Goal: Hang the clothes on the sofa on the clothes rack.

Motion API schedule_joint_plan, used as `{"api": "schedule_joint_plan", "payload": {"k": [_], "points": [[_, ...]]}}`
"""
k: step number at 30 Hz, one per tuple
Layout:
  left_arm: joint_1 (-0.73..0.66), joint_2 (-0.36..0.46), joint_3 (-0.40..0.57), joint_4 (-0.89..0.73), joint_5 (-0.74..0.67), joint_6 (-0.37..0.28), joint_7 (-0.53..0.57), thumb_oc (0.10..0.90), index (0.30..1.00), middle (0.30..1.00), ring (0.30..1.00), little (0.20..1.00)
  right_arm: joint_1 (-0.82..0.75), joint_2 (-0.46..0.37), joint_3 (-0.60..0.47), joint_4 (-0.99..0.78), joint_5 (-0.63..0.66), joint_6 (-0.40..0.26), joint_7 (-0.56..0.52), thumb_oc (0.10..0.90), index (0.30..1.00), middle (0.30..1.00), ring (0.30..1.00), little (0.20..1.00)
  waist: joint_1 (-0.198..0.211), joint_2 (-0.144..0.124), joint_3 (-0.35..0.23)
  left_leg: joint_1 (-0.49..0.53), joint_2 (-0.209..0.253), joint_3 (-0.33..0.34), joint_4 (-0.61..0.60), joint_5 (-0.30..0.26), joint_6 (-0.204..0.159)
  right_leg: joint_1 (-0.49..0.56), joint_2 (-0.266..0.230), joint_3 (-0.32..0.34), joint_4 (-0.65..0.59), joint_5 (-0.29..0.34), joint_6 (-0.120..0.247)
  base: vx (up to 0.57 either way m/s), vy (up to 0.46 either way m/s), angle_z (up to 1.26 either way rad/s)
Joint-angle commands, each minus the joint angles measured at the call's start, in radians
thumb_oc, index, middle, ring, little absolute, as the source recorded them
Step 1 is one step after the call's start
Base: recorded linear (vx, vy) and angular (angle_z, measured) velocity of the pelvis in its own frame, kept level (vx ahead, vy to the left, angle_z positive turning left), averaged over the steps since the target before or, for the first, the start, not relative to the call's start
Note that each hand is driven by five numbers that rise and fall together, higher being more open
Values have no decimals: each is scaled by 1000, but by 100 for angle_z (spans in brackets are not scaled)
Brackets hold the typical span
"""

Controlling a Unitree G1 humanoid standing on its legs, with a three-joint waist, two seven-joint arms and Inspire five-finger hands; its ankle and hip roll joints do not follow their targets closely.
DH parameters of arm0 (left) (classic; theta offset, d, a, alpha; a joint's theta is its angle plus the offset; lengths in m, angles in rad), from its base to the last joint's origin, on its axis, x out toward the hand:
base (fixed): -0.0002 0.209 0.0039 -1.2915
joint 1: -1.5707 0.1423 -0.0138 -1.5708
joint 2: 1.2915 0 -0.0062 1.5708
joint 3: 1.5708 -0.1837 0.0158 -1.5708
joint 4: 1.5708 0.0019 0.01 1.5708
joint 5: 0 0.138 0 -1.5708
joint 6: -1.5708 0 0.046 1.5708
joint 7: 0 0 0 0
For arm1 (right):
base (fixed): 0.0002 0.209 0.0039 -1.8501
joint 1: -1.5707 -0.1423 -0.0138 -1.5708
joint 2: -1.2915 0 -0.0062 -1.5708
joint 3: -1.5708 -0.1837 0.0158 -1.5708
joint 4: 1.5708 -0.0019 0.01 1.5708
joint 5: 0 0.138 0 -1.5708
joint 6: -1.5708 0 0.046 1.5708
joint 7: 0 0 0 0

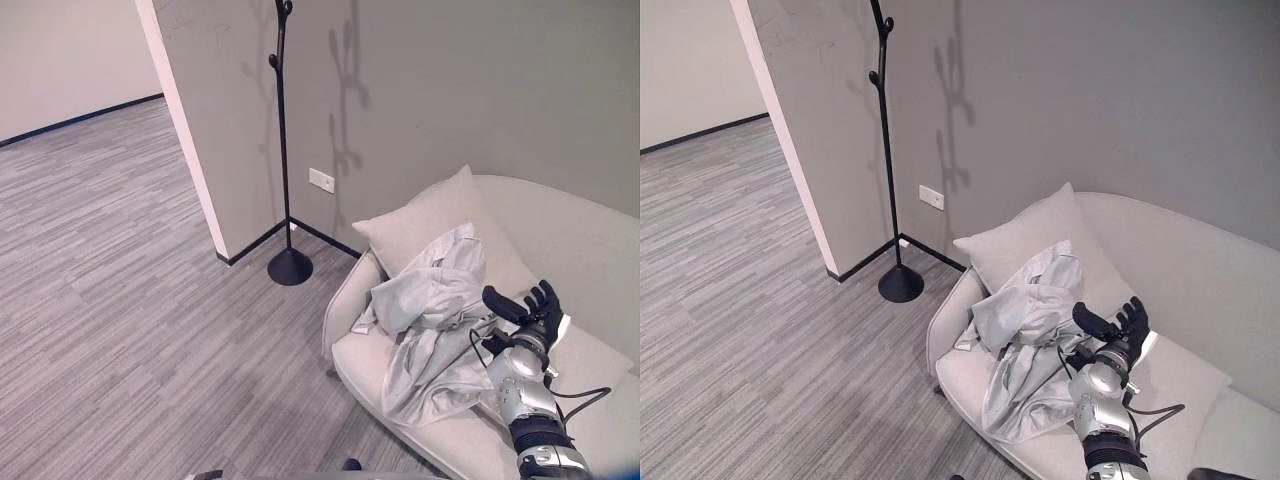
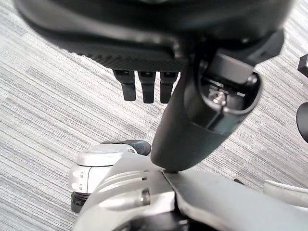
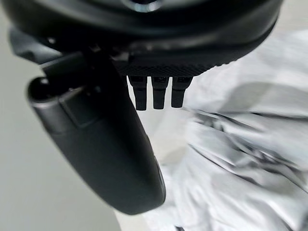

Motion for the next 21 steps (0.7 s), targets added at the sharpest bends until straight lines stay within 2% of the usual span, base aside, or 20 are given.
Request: {"api": "schedule_joint_plan", "payload": {"k": [1, 4, 7, 8, 11, 16, 21], "points": [[-44, -50, -34, 45, 50, -14, -37, 800, 900, 900, 900, 900, -96, -23, 13, 1, 1, -87, 55, 800, 900, 900, 900, 900, 19, -24, -27, 30, 2, 11, -18, 34, -24, 74, -46, 38, 8, -48, 111, 41, 6, -1], [-32, -50, -29, 42, 21, -21, -38, 800, 900, 900, 900, 900, -122, -37, 7, 157, -15, -59, 57, 800, 900, 900, 900, 900, 28, -21, -30, 30, 4, 8, -19, 33, -29, 82, -47, 27, 8, -55, 110, 57, 16, 4], [-32, -50, -28, 42, 21, -21, -38, 800, 900, 900, 900, 900, -125, -38, 7, 162, -13, -61, 59, 800, 900, 900, 900, 900, 27, -20, -30, 29, 4, 7, -19, 33, -29, 82, -47, 27, 8, -55, 110, 25, 7, 5], [-24, -47, -38, 46, 7, -30, -39, 800, 900, 900, 900, 900, -173, -75, 10, 317, -36, -39, 73, 800, 900, 900, 900, 900, 34, -19, -27, 21, 6, 5, -19, 38, -33, 80, -52, 18, 8, -55, 113, 46, 18, 6], [-22, -44, -53, 48, 7, -36, -40, 800, 900, 900, 900, 900, -227, -98, 41, 426, -49, -21, 94, 800, 900, 900, 900, 900, 40, -19, -22, 6, 7, 0, -19, 43, -38, 70, -57, 9, 8, -54, 115, 42, 14, 7], [-42, -33, -124, 17, 24, -54, -33, 800, 900, 900, 900, 900, -386, -142, 87, 705, 15, -2, 153, 800, 900, 900, 900, 900, 57, -14, 4, -36, 12, -13, -19, 55, -45, 39, -63, -6, 8, -49, 120, 3, 4, 13], [-76, -27, -172, -9, 6, -64, -34, 800, 900, 900, 900, 900, -529, -185, 106, 786, 95, -8, 172, 800, 900, 900, 900, 900, 67, -11, 33, -105, 14, -30, -19, 75, -51, -19, -64, -21, 8, -40, 126, -65, 3, 8]]}}
